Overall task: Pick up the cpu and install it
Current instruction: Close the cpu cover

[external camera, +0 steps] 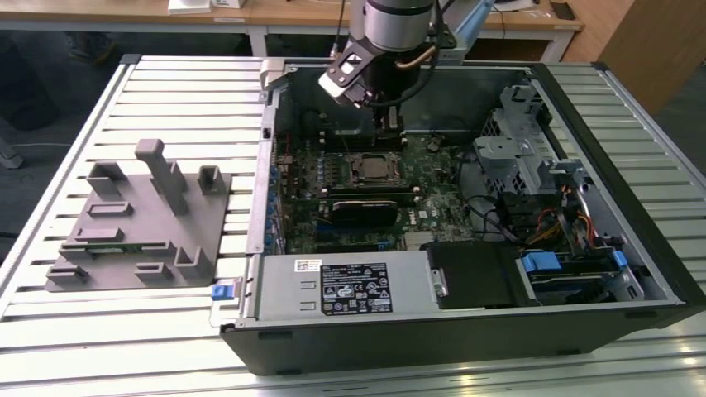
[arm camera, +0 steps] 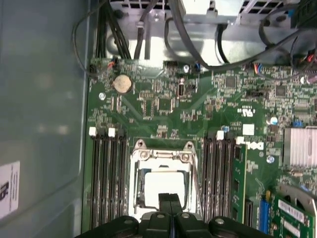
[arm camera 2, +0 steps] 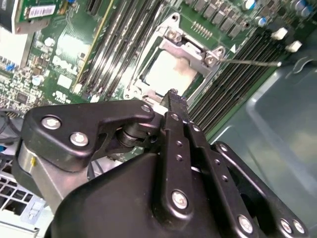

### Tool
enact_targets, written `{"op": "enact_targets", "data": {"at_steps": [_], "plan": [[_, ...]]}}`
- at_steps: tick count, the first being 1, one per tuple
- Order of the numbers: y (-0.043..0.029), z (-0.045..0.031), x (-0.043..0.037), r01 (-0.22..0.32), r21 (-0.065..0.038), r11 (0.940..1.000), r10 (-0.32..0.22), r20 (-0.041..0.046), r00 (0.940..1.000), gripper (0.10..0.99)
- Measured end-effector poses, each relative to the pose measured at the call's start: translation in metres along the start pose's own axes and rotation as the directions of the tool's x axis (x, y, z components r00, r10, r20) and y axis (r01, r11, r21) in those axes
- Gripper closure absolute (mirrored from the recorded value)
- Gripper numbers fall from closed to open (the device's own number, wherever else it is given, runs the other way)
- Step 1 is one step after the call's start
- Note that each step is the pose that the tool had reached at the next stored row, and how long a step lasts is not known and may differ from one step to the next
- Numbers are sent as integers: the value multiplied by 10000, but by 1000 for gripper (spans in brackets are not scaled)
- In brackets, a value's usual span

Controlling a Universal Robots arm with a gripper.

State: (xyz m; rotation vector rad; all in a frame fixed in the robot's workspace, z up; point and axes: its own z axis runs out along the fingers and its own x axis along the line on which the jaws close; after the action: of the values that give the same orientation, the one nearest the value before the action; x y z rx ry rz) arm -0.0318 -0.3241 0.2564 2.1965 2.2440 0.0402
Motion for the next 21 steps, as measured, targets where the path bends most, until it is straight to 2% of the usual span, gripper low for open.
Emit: {"op": "enact_targets", "data": {"at_steps": [3,7,21], "plan": [[-36,10,-5,0,1,10000,0,2,10000,980],[-54,37,-53,0,1,10000,0,2,10000,980],[-188,75,-53,0,0,10000,0,2,10000,980]]}}
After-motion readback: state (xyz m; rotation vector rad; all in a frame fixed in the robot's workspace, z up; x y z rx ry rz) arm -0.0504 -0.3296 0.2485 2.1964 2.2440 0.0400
